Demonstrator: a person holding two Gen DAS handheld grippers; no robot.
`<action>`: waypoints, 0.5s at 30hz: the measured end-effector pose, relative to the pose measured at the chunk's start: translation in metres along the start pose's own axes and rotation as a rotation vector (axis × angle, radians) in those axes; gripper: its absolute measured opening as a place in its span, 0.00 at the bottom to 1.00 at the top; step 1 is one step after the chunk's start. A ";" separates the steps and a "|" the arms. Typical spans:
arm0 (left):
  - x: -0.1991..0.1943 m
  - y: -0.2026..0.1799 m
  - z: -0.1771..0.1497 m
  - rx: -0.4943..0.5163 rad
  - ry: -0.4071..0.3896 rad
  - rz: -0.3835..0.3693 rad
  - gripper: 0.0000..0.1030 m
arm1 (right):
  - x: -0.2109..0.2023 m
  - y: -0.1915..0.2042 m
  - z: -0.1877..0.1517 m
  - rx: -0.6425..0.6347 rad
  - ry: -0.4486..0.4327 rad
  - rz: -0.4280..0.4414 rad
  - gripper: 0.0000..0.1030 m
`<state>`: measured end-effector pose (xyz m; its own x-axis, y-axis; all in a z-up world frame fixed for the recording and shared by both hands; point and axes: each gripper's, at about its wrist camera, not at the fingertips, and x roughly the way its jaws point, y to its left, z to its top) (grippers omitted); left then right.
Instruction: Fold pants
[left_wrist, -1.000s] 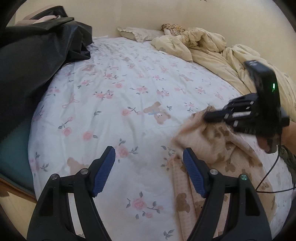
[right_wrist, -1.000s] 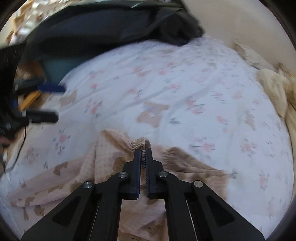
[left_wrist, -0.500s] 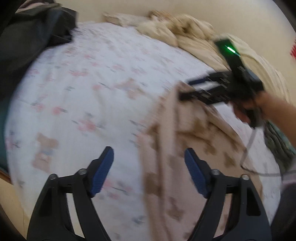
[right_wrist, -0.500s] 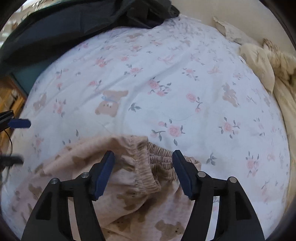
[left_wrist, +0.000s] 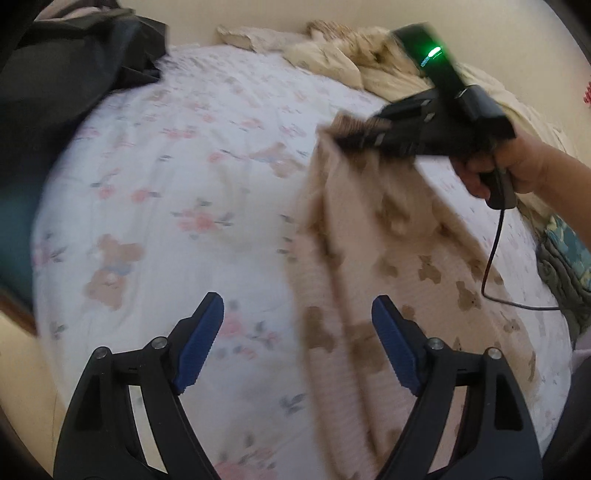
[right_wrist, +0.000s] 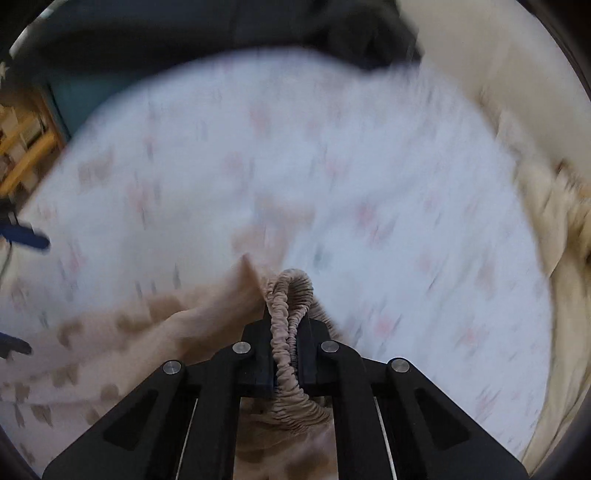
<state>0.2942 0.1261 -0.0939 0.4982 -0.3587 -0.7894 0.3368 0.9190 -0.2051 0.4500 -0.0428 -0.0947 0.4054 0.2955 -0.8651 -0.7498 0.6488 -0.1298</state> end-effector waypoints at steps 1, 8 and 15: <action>-0.006 0.007 -0.003 -0.024 -0.021 0.016 0.78 | -0.010 -0.001 0.008 -0.001 -0.071 -0.001 0.07; -0.019 0.041 -0.010 -0.186 -0.049 0.076 0.78 | 0.061 0.012 0.052 0.029 0.051 -0.031 0.17; -0.011 0.046 -0.002 -0.175 -0.051 0.094 0.78 | 0.028 -0.034 0.032 0.156 0.059 0.016 0.64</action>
<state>0.3027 0.1730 -0.0958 0.5619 -0.2740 -0.7805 0.1451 0.9616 -0.2331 0.5035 -0.0339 -0.0994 0.3594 0.2681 -0.8939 -0.6639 0.7466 -0.0430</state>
